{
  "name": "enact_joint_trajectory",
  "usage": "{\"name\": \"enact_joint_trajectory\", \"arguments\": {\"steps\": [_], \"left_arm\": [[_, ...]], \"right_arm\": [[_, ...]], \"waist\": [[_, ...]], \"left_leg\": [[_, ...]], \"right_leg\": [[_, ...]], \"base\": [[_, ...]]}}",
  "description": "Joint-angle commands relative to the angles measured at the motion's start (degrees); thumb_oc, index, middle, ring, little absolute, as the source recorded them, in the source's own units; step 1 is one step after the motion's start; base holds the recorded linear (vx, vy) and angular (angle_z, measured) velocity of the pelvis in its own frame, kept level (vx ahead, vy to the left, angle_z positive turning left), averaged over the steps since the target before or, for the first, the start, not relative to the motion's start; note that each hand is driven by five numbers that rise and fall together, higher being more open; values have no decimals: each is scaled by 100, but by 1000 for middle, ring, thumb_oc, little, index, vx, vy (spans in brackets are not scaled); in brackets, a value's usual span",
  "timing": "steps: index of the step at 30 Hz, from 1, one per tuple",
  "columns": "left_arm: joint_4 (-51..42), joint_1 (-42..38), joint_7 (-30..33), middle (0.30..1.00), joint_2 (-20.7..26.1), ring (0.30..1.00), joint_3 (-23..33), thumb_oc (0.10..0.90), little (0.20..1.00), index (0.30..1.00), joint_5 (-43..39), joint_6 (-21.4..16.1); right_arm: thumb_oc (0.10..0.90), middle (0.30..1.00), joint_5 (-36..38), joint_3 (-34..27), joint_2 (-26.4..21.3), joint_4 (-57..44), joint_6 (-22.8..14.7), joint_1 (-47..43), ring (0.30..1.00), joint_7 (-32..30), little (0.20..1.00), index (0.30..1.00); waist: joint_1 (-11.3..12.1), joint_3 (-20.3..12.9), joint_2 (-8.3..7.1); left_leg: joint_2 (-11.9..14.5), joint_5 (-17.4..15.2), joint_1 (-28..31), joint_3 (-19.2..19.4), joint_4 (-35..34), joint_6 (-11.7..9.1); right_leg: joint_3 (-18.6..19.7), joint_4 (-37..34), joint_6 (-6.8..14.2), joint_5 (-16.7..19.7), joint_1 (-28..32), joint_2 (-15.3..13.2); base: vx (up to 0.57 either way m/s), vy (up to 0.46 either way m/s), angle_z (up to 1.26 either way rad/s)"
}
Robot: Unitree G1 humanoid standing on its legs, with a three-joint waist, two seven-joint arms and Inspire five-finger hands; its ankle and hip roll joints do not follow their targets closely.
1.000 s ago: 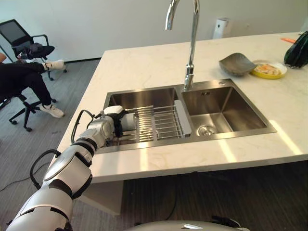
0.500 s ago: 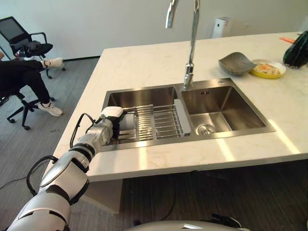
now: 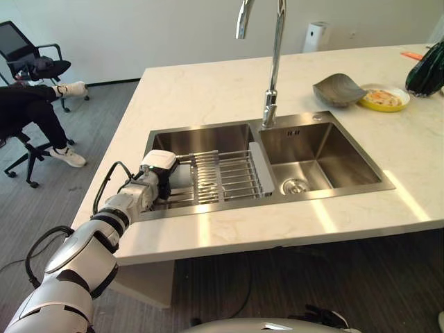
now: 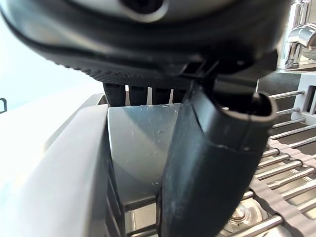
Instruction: Place the dishes in the dishwasher.
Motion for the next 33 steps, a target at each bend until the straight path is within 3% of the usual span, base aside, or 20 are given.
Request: {"name": "enact_joint_trajectory", "arguments": {"steps": [1,3,4,5,8,9,14,17,18,19,21,22,23,25,27,28,30,33], "left_arm": [[-524,-2,607,300,1123,300,750,400,300,300,-97,37],[-1416,315,641,300,1299,300,1242,400,300,300,-530,-117],[-1416,315,641,300,1299,300,1242,400,300,300,-530,-117],[-2946,1016,611,300,1518,300,2322,400,300,300,-1503,-445],[-3414,1453,532,300,1431,300,2837,400,300,300,-1935,-543],[-4020,1961,467,300,1111,300,3571,400,300,300,-2849,-765],[-5390,3119,-247,300,335,300,4926,400,300,300,-5275,-1352],[-5866,3497,-584,300,-268,300,5334,400,300,300,-6175,-1421],[-5958,3511,-661,300,-479,300,5374,400,300,300,-6412,-1434],[-5966,3510,-666,300,-489,300,5382,400,300,300,-6416,-1428],[-6090,3637,-815,300,-846,300,5432,400,300,300,-6626,-1391],[-6108,3733,-950,300,-1154,300,5378,400,300,300,-6680,-1361],[-6060,3717,-959,300,-1156,300,5344,400,300,300,-6533,-1319],[-6115,3855,-972,300,-1073,300,5289,400,300,300,-6315,-1337],[-6181,4028,-1007,300,-1014,300,5338,400,300,300,-6215,-1340],[-6181,4184,-1046,300,-976,300,5336,400,300,300,-6060,-1305],[-6161,4205,-1084,300,-955,300,5310,400,300,300,-6022,-1293],[-6095,4171,-1113,300,-898,300,5244,400,300,300,-5921,-1299]], "right_arm": [[800,900,-255,84,152,-5,-90,416,900,-47,900,900],[800,900,-256,-5,204,-55,-100,486,900,-43,900,900],[800,900,-256,-5,204,-55,-100,486,900,-43,900,900],[800,900,-207,-247,266,-125,-84,570,900,-18,900,900],[800,900,-206,-231,271,-141,-73,556,900,-6,900,900],[800,900,-221,-262,271,-144,-55,511,900,30,900,900],[800,900,-347,-123,282,-167,12,366,900,195,900,900],[800,900,-531,38,200,-216,17,262,900,224,900,900],[800,900,-600,73,132,-219,9,241,900,201,900,900],[800,900,-601,69,123,-217,9,233,900,202,900,900],[800,900,-721,58,-23,-180,-5,214,900,178,900,900],[800,900,-831,4,-182,-163,-28,196,900,147,900,900],[800,900,-867,-50,-265,-164,-32,222,900,143,900,900],[800,900,-910,-78,-392,-194,-41,255,900,129,900,900],[800,900,-944,-101,-431,-214,-43,278,900,132,900,900],[800,900,-1008,-78,-434,-201,10,225,900,155,900,900],[800,900,-1025,-82,-430,-180,29,191,900,154,900,900],[800,900,-1002,-138,-369,-153,74,142,900,157,900,900]], "waist": [[409,300,-171],[473,297,-167],[473,297,-167],[628,307,-135],[630,280,-101],[715,285,-60],[946,234,72],[1171,413,127],[1264,513,152],[1233,494,162],[1441,584,225],[1515,594,282],[1421,561,260],[1389,572,320],[1401,590,350],[1358,562,353],[1319,528,340],[1078,340,264]], "left_leg": [[-89,-407,29,-201,28,13],[-35,-355,9,-277,28,-21],[-35,-355,9,-277,28,-21],[72,-260,-6,-415,28,-82],[126,-211,-28,-463,28,-109],[217,-153,17,-548,28,-165],[440,-17,93,-650,112,-272],[554,219,-159,-959,462,-317],[561,473,-389,-1155,590,-414],[553,505,-454,-1198,599,-407],[535,996,-800,-1375,465,-549],[569,1272,-1115,-846,245,-571],[680,1224,-1202,-301,130,-627],[745,1287,-1180,267,182,-599],[796,1198,-1070,326,333,-588],[856,916,-809,296,627,-556],[893,759,-645,311,718,-546],[1071,467,55,568,767,-581]], "right_leg": [[-344,71,564,-183,-140,-558],[-363,71,530,-230,-116,-501],[-363,71,530,-230,-116,-501],[-412,71,456,-335,-52,-384],[-427,71,414,-370,-46,-322],[-425,71,328,-480,27,-191],[-394,71,145,-635,124,53],[-359,71,6,-728,126,178],[-440,71,-31,-748,126,184],[-475,71,-32,-722,91,184],[-807,71,-57,-786,66,123],[-1305,71,-20,-857,38,-50],[-1538,71,11,-982,71,-164],[-1844,71,-3,-926,31,-290],[-1948,71,-21,-848,4,-357],[-2149,71,-71,-733,-23,-495],[-2255,71,-84,-662,-54,-573],[-2640,102,-39,-367,-161,-877]], "base": [[-1,-86,3],[3,-76,4],[-2,-147,7],[-4,-114,10],[14,-127,33],[19,-156,44],[50,-174,16],[-24,-166,7],[-84,-92,28],[-114,-60,57],[-175,-34,89],[-204,-79,118],[-204,-103,176],[-188,-18,172],[-250,53,156],[-309,69,102],[-255,63,109],[-244,113,113]]}}
